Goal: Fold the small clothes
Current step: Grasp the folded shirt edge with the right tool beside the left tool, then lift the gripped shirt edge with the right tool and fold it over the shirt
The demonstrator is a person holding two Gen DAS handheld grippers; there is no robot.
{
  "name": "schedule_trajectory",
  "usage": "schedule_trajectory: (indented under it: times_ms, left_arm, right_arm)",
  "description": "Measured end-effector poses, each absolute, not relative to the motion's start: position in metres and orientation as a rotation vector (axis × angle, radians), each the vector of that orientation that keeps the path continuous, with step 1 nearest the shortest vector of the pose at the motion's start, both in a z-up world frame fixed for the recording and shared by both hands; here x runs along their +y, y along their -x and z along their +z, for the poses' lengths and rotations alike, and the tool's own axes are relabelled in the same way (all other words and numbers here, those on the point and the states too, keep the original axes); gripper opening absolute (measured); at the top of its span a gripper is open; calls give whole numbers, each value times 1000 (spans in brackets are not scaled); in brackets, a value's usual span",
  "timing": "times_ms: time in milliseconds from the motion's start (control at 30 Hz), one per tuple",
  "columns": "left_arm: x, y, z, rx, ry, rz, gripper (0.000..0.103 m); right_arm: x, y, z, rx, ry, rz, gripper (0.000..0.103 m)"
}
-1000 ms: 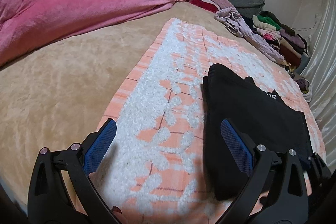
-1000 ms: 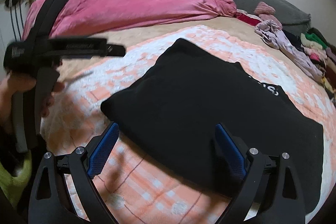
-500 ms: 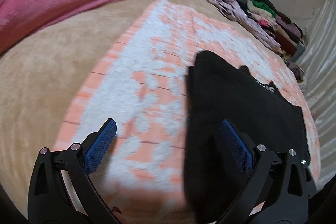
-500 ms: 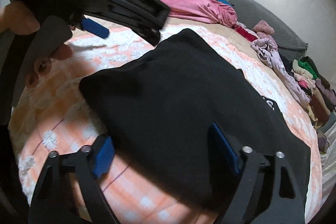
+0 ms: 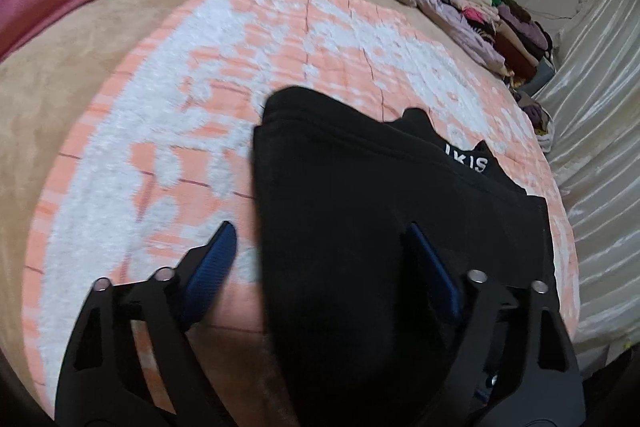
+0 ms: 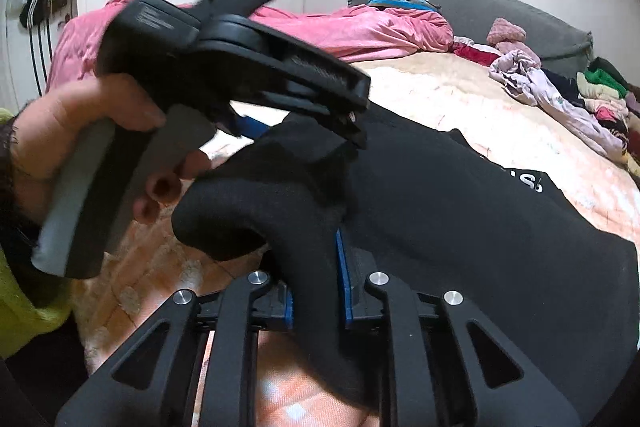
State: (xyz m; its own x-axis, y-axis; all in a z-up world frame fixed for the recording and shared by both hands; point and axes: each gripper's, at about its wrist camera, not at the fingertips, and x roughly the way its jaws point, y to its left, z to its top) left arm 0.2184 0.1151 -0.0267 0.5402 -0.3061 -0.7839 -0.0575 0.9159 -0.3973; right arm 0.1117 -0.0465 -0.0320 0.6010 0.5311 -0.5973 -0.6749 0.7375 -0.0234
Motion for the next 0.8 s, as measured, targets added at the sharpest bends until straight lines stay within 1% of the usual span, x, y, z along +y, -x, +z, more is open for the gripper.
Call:
schedule_trajectory:
  times_ms: [33,67,100,133,167,267,367,467,667,800]
  left_arm:
    - [113,-220,-29,1006,416,-155,59]
    - [112,-222,-31,1016,433,-162,51]
    - [110,-222,-33,1021,443,-167,49]
    - [107,-222,-33,1022,435,-161,44]
    - [105,-222,-32,1021,428,-160,35]
    - [101,-219,-24,1011,436,-152,25]
    - [96,-212,-11,979,423,-133,19]
    - [88,-205,6,946,405,-126,17]
    - [54,-195,47,877,354,-159,16]
    - [23,-193,66,848,322,-194,16]
  right_arm:
    - [-46,-113,-31,602,255,707,15]
    - [-47,-114,-31,602,254,703,15]
    - [-47,-114,-30,600,256,701,15]
    - [-48,-115,-30,598,254,701,15]
    - [-49,-116,-30,598,248,701,15]
    - [-51,-111,-28,588,224,701,14]
    - [-58,-106,-25,569,191,703,14]
    - [-71,-102,-20,550,138,704,13]
    - [-103,-95,-3,497,58,682,11]
    - [-130,-91,4,477,-7,660,10]
